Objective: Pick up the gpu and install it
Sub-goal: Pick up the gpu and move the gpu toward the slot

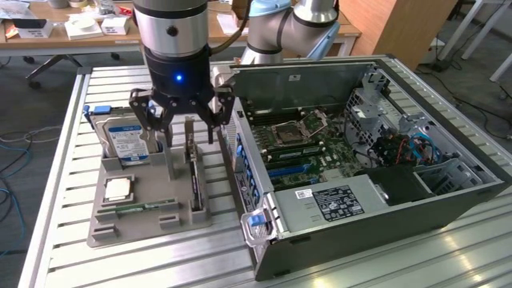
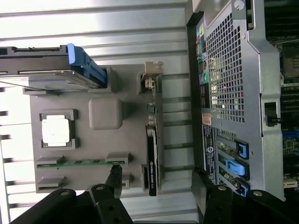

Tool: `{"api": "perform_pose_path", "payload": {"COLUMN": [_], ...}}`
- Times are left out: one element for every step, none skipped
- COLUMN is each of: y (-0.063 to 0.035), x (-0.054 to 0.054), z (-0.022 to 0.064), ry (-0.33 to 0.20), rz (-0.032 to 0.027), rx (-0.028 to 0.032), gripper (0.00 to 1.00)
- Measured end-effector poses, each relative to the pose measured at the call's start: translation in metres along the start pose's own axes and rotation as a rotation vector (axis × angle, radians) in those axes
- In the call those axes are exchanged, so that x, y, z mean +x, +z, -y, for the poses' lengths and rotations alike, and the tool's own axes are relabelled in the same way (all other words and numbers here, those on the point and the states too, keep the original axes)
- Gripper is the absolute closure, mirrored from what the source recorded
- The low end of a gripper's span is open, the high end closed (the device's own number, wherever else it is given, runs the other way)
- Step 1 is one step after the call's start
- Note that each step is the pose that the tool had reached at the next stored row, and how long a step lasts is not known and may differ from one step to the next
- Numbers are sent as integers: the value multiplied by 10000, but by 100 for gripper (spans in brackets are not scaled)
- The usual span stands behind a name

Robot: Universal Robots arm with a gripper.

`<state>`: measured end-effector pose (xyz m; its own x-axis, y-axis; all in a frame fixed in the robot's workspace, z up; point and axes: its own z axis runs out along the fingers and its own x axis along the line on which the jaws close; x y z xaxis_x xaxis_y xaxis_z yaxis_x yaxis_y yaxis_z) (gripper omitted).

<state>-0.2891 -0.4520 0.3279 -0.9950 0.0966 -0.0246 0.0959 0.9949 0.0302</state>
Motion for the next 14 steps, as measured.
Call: {"api": "perform_pose_path", "payload": {"y": [6,12,17,22,28,33,38,42,47,52,57,61,66,70], "x": [0,1,1,1,2,2,3,3,3,3,4,4,4,4], "z": [0,0,1,1,1,1,1,1,1,2,2,2,2,2], "ry": [0,0,0,0,0,0,0,0,0,0,0,0,0,0], "rz": [0,1,0,1,0,0,0,0,0,0,0,0,0,0], "rx": [0,0,0,0,0,0,0,0,0,0,0,0,0,0], "gripper": [29,29,29,29,29,29,29,29,29,29,29,29,29,29]}}
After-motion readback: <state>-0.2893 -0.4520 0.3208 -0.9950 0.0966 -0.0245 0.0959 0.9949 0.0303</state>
